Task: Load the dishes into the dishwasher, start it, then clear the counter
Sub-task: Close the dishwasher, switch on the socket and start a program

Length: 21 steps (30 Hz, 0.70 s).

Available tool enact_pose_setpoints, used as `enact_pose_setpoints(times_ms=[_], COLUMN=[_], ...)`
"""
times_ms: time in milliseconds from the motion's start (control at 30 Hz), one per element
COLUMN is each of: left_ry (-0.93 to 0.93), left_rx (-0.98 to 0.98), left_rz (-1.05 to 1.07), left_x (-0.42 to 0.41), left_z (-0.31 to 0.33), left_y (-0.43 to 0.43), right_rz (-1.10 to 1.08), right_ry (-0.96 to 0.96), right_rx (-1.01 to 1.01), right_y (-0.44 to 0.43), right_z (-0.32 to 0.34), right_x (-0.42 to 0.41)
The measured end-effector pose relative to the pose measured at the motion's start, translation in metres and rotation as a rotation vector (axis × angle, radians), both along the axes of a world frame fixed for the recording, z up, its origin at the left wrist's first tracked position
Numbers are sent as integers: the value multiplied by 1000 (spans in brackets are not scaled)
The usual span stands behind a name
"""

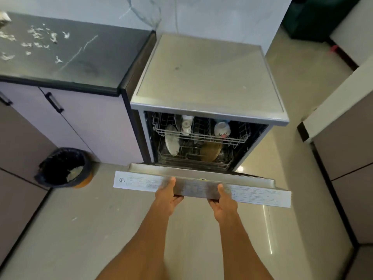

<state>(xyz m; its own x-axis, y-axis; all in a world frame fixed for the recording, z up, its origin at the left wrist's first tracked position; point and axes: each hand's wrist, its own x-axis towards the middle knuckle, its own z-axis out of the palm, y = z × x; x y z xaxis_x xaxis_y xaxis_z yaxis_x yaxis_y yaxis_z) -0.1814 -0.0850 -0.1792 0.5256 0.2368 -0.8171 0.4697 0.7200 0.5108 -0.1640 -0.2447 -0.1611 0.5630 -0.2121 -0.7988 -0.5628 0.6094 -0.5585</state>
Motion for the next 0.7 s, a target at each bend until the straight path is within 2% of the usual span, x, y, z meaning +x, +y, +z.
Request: enact_pose_setpoints(times_ms=[200, 300, 400, 533, 633, 700], left_ry=[-2, -38, -73, -64, -80, -75], left_rx=[-54, -70, -55, 7, 36, 37], left_rz=[19, -13, -71, -119, -127, -110], left_x=[58, 88, 119, 159, 185, 197], left_z=[40, 53, 64, 80, 90, 93], left_y=[16, 22, 29, 32, 33, 35], right_rz=[-2, 63, 234, 239, 340, 291], right_ry=[-25, -86, -175, -129, -195, -132], right_rx=[21, 21, 11, 5, -29, -14], right_y=[5, 7, 12, 9, 9, 11], right_z=[35, 50, 64, 77, 78, 81], right_x=[66, 93, 115, 158, 187, 198])
